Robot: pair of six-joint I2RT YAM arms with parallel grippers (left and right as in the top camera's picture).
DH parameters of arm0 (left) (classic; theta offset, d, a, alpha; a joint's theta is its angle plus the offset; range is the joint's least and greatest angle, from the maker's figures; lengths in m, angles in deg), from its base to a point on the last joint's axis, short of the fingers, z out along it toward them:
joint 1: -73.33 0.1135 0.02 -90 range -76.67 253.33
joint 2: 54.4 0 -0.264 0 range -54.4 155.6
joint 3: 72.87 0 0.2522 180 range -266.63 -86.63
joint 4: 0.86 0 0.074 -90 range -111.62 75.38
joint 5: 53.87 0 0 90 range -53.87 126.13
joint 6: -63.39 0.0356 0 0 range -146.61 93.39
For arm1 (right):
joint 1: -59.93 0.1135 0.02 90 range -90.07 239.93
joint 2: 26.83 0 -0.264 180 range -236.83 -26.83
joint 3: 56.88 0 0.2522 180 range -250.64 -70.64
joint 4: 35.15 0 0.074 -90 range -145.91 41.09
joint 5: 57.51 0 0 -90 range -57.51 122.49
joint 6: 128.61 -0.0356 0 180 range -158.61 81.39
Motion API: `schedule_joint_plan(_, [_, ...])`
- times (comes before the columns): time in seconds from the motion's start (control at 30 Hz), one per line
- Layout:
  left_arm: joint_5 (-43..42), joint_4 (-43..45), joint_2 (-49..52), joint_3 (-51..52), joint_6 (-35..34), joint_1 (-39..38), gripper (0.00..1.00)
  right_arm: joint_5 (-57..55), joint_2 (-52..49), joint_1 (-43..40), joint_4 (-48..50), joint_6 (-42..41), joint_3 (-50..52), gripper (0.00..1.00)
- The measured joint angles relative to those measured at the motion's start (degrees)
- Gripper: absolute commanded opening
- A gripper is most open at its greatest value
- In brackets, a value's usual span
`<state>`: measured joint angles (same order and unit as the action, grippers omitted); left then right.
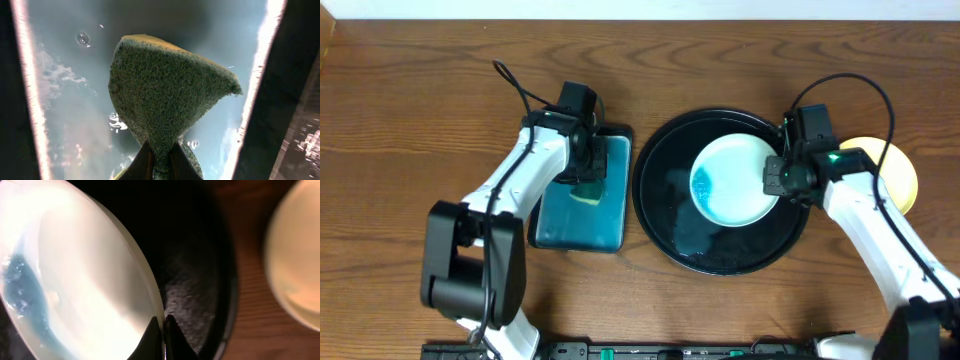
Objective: Clean dirty plates on tray and stack at the side
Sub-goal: 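Lift the white plate off the tray with the right gripper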
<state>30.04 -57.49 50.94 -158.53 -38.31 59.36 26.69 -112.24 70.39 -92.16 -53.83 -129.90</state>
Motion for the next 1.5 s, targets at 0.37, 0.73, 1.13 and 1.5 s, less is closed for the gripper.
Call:
schedule_joint_plan(0.37, [0.0, 1.0, 4.7, 0.0, 0.0, 0.0, 0.11, -8.3, 1.5, 0.4, 0.0, 2.9, 0.0, 0.01])
schedule_joint_plan(0.73, [0.0, 1.0, 4.8, 0.0, 0.0, 0.0, 0.13, -17.3, 1.5, 6.9, 0.9, 4.2, -3.1, 0.01])
schedule_joint_plan(1.13, [0.0, 1.0, 4.8, 0.0, 0.0, 0.0, 0.13, -36.3, 1.5, 19.0, 6.5, 6.8, -3.5, 0.01])
schedule_joint_plan(1.5, [0.0, 1.0, 4.8, 0.0, 0.0, 0.0, 0.13, -47.9, 1.5, 27.2, 10.3, 12.5, -3.5, 0.01])
